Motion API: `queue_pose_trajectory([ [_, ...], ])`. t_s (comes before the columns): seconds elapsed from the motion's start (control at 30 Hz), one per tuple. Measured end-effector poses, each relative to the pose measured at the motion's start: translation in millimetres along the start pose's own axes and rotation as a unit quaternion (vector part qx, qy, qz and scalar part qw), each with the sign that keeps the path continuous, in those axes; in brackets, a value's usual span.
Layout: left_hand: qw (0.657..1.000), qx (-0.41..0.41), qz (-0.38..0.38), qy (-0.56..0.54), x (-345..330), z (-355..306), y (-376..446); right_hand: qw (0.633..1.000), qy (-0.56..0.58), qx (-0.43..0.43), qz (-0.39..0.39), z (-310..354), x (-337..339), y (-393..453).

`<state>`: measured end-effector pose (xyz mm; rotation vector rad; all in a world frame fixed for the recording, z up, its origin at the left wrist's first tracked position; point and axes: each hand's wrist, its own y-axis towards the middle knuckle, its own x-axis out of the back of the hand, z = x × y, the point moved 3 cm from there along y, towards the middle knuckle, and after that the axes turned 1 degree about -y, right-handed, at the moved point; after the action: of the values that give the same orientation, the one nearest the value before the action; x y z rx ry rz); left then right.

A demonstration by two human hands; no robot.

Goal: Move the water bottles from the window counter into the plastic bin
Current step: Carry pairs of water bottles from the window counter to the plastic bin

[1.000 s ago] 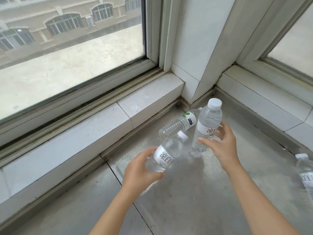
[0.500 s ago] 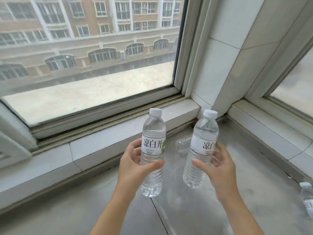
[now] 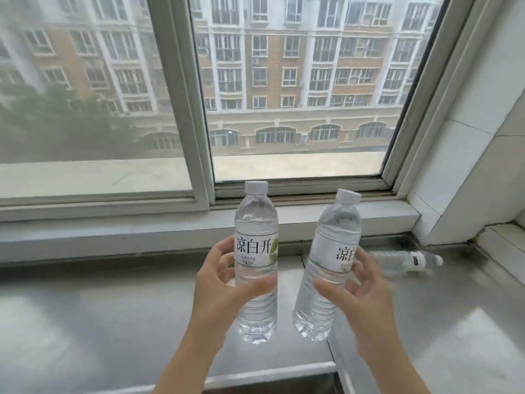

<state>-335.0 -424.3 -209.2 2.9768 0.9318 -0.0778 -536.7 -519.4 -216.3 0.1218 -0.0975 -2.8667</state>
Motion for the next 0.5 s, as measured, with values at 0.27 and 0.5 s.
queue_pose_trajectory([
  [0.27,0.989,-0.041,-0.143,0.012,123.2,-25.1,-80.9,0.985,-0.002,0.024,0.171,16.7,-124.2,-55.6],
  [0.5,0.956,-0.047,-0.288,0.002,259.8,-30.1,-153.5,0.940,0.011,0.037,0.339,15.8,-271.0,-129.5],
])
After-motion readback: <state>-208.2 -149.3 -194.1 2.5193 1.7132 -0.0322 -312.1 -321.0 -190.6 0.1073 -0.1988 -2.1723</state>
